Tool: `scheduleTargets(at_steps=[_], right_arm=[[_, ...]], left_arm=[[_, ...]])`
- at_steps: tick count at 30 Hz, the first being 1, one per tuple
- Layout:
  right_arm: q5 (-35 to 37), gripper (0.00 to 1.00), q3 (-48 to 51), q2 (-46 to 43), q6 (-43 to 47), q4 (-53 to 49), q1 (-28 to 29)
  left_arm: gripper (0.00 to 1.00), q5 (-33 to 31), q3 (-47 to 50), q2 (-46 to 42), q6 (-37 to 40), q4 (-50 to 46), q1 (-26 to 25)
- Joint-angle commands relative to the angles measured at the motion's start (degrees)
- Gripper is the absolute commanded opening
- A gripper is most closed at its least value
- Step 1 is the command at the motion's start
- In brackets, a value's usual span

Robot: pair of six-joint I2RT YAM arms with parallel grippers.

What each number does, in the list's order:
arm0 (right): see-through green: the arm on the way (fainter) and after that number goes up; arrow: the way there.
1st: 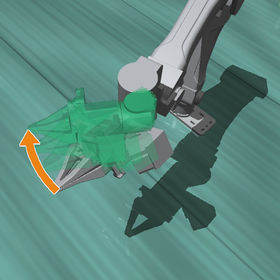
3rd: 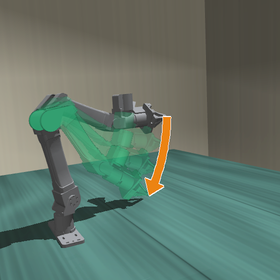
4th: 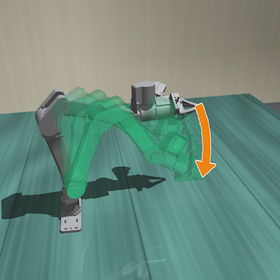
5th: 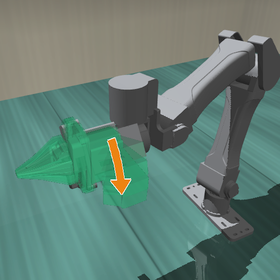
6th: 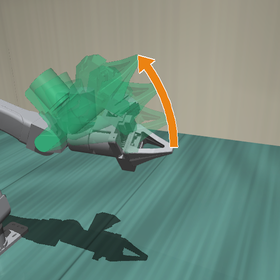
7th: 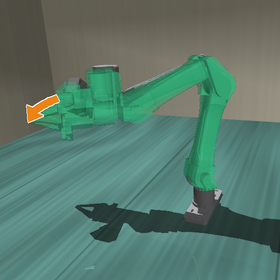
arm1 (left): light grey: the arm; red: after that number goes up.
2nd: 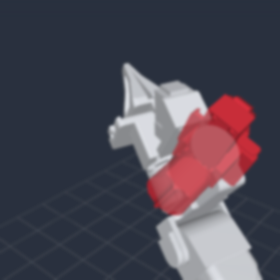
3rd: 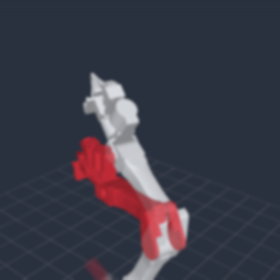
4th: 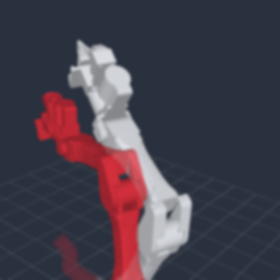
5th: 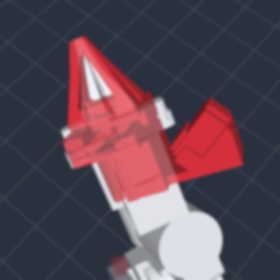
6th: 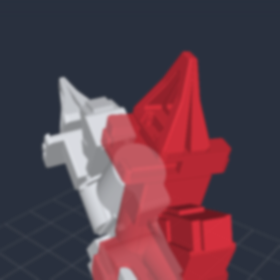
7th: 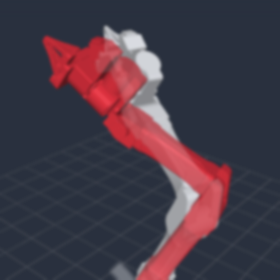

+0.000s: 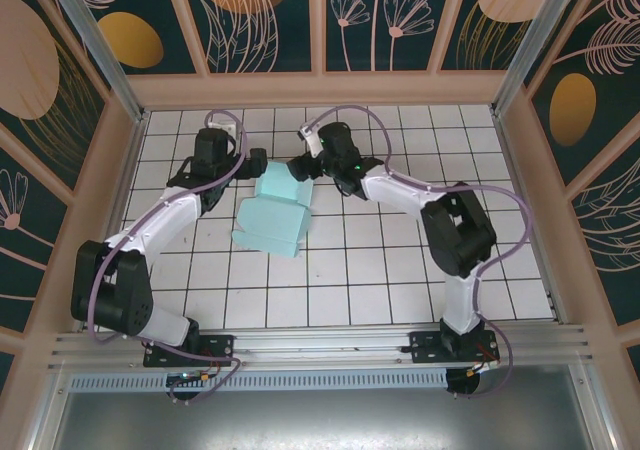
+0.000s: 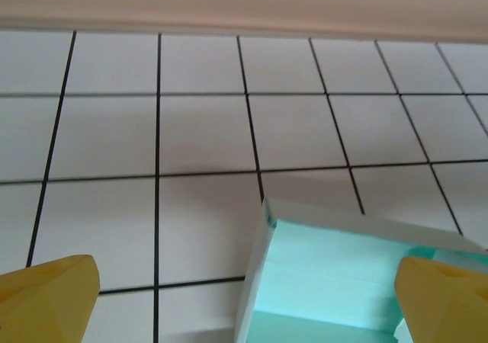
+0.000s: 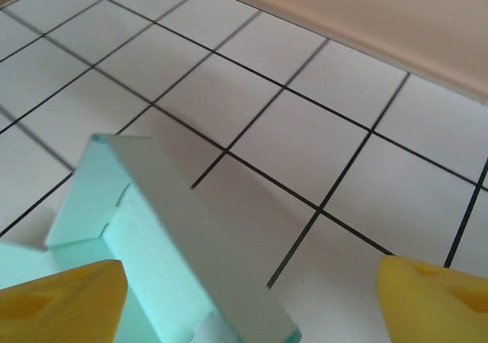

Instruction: Fold the paper box

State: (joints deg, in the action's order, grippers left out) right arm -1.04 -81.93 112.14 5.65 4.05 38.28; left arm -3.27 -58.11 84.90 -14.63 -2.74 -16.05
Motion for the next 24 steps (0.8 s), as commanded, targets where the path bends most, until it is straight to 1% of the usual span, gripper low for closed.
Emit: scheduleTargets(at_steps=[1, 4, 6, 8, 12, 15, 19, 21, 24], right_arm=[[2.92, 0.84, -4.38, 1.91, -6.68, -6.55, -2.45], [2.18, 0.83, -3.72, 1.82, -13.54, -8.48, -2.98], [0.1, 0.81, -3.24, 2.04, -19.57, -10.6, -3.13], [-0.88, 0.78, -1.91, 1.85, -23.65, -11.44, -2.96], [-2.85, 0.7, 2.52, 0.31, -28.3, -9.04, -2.26], [-4.15, 0.7, 3.4, 0.53, -28.38, -8.02, -1.61], [-3.66, 0.72, 2.69, 0.26, -24.56, -7.32, -1.42], [-2.83, 0.73, 1.52, 0.16, -22.9, -7.56, -1.57], [-2.24, 0.74, 0.56, -0.24, -21.37, -7.95, -2.07]], left_arm=[[0.99, -1.16, 0.77, 1.78, -3.05, 3.8, 0.48], [0.98, 1.9, -0.69, 5.99, -4.36, 2.68, 1.32], [0.95, 4.58, -2.48, 9.4, -5.08, 1.84, 1.54], [0.92, 7.4, -4.61, 12.67, -5.29, 0.82, 1.55], [0.86, 11.27, -7.17, 18.22, -5.59, 0.11, 1.48], [0.84, 12.91, -8.22, 20.25, -4.85, -0.49, 1.53], [0.82, 15.08, -8.6, 21.08, -3.84, -0.66, 1.49], [0.78, 15.72, -9.61, 21.79, -2.99, -1.45, 1.55], [0.73, 16.17, -13.38, 24.49, -1.19, -5.52, 1.47]])
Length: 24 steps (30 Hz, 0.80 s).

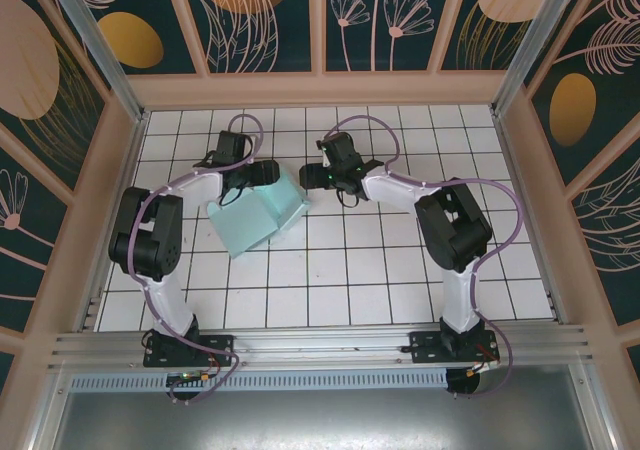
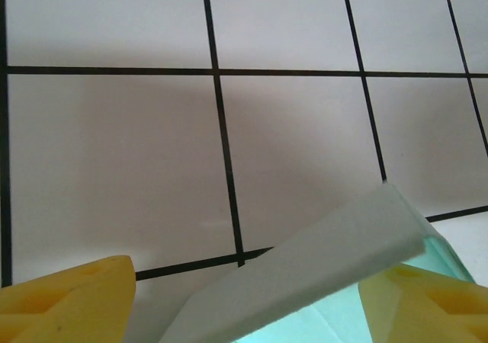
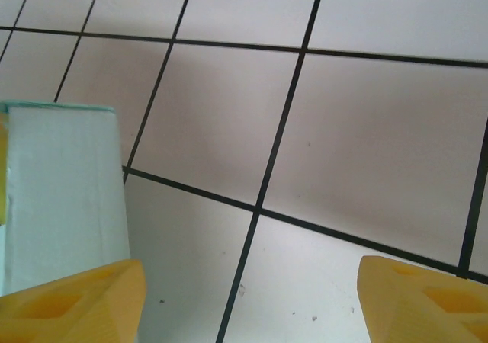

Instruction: Fold the paper box

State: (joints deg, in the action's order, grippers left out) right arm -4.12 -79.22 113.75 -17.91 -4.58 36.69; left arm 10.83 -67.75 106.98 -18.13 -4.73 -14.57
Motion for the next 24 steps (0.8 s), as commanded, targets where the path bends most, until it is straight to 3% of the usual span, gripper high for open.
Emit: scheduleTargets(at_steps=[1, 8, 20, 24], right_arm=[[0.91, 0.74, -2.08, -2.13, 2.58, 0.72, -0.64], [0.87, 0.75, 3.19, -6.51, 2.97, 3.55, -2.59], [-2.14, 0.77, 15.05, -15.78, 7.93, 10.62, -8.56], [-5.22, 0.78, 18.19, -18.73, 14.43, 13.89, -10.35]], left_arm=[[0.71, 2.3, -4.7, 3.21, 2.69, -4.38, 0.06], [0.65, 5.96, -10.94, 8.04, 5.19, -9.93, -1.12], [0.68, 0.88, -25.11, 13.17, 10.29, -22.75, -10.05], [0.72, -1.78, -22.65, 8.51, 8.68, -19.04, -10.39]])
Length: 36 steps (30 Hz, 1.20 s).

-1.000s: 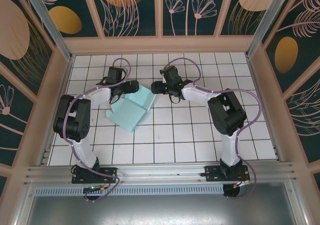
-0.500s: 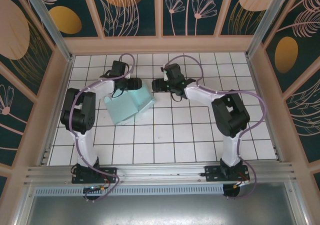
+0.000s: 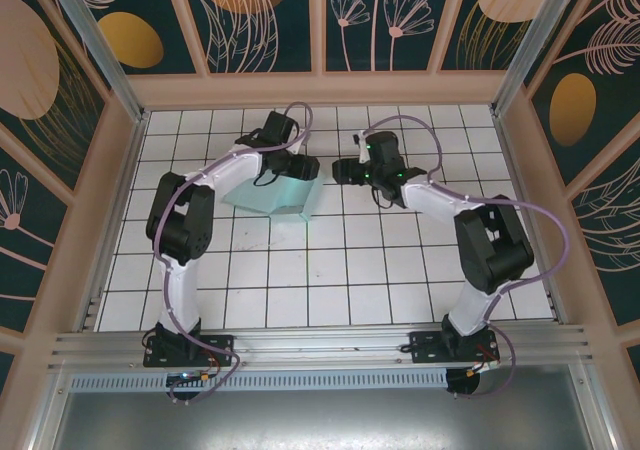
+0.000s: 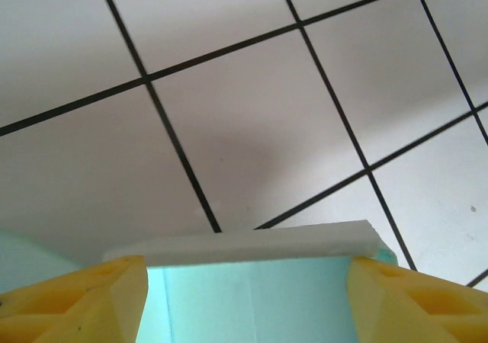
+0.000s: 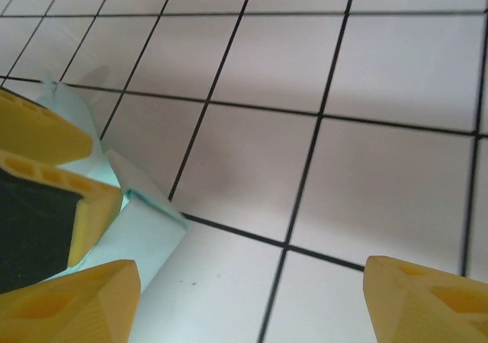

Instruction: Fold the paper box

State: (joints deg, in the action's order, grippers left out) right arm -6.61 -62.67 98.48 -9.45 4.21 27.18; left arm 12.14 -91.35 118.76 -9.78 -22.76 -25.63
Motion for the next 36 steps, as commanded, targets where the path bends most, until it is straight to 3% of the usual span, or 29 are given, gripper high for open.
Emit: scheduleTargets(at_steps=[1, 7, 13, 17, 20, 24, 27, 31, 36], right_arm=[[-3.82, 0.79, 2.02, -3.85, 8.45, 5.64, -1.1], [-11.45, 0.84, -0.22, -2.32, 20.58, 6.46, -1.13], [-9.95, 0.84, -17.31, 8.59, 19.48, -5.01, 1.02], [-4.71, 0.86, -27.68, 16.66, 21.97, -12.87, 4.81], [-1.93, 0.86, -29.34, 19.94, 23.56, -13.56, 6.52], [-1.16, 0.86, -24.86, 19.26, 21.46, -11.3, 6.88], [0.5, 0.85, -16.95, 16.24, 19.42, -6.66, 7.99], [2.04, 0.82, -7.06, 12.59, 13.4, 1.16, 10.26], [5.58, 0.81, -1.59, 11.59, 5.02, 6.27, 13.91]], left_arm=[[0.75, -4.74, 2.66, -5.97, -0.43, 1.24, 0.71], [0.98, -15.51, 14.23, -21.37, -5.93, 13.64, 1.43], [0.99, -17.51, 29.34, -33.59, -13.65, 22.77, 7.58], [0.99, -18.09, 34.84, -37.08, -14.7, 22.47, 9.78], [0.99, -17.52, 37.03, -37.85, -15.28, 21.3, 9.87], [0.98, -17.84, 39.61, -38.55, -21.03, 17.79, 9.84], [0.99, -12.79, 44.05, -40.3, -26.1, 16.02, 9.87], [0.86, -9.05, 49.94, -43.98, -33.98, 15.56, 9.65], [0.83, -5.83, 51.87, -44.11, -37.71, 14.58, 7.44]])
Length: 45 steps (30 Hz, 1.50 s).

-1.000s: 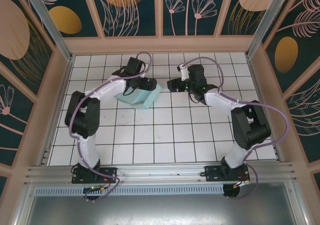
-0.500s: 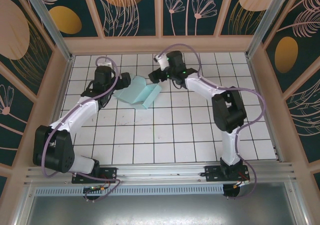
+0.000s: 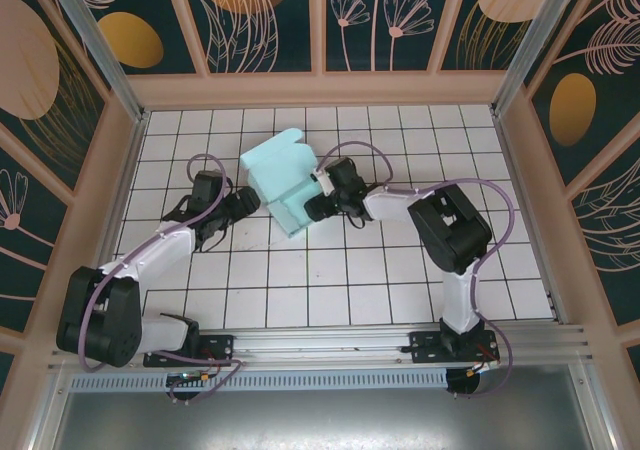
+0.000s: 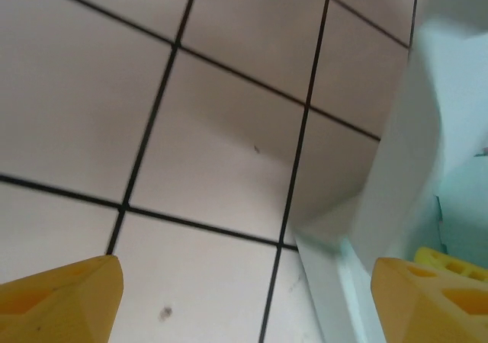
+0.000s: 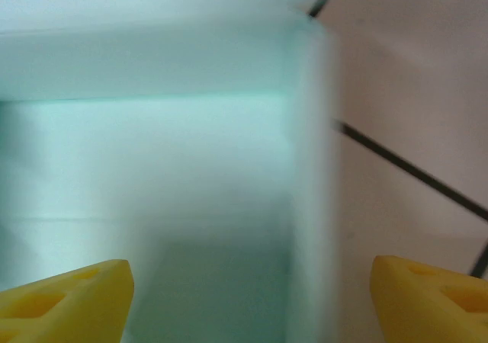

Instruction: Fold the paper box

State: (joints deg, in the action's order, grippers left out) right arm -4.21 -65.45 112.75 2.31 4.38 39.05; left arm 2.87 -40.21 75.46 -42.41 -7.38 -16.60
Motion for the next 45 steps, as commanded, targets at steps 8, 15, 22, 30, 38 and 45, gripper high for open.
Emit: scheduleTargets(at_steps=[8, 15, 22, 30, 38, 45], right_arm=[[7.71, 0.8, 2.7, -3.84, -17.05, 10.3, 4.81], [7.09, 0.8, 3.24, -4.87, -18.42, 9.86, 4.81], [6.54, 0.8, 3.86, -5.43, -18.06, 9.69, 4.79], [6.05, 0.8, 4.15, -8.59, -19.3, 10.14, 4.46], [7.83, 0.8, 5.07, -11.64, -22.97, 8.84, 3.82], [2.22, 0.8, 16.1, -23.05, -25.99, 27.36, 1.82]], left_arm=[[0.75, 3.84, -1.34, 6.3, -6.64, 0.52, -4.97], [0.52, 1.12, -4.4, 12.96, -5.34, 0.75, -5.02], [0.43, 4.28, -4.55, 16.92, -5.29, 3.39, -5.09], [0.11, 2.37, -4.74, 19.02, -1.4, 1.83, -5.25], [0.0, -0.67, -5.6, 18.62, 2.93, 2.68, -5.2], [0.0, -3.44, -2.11, 15.73, 4.51, 12.7, -5.3]])
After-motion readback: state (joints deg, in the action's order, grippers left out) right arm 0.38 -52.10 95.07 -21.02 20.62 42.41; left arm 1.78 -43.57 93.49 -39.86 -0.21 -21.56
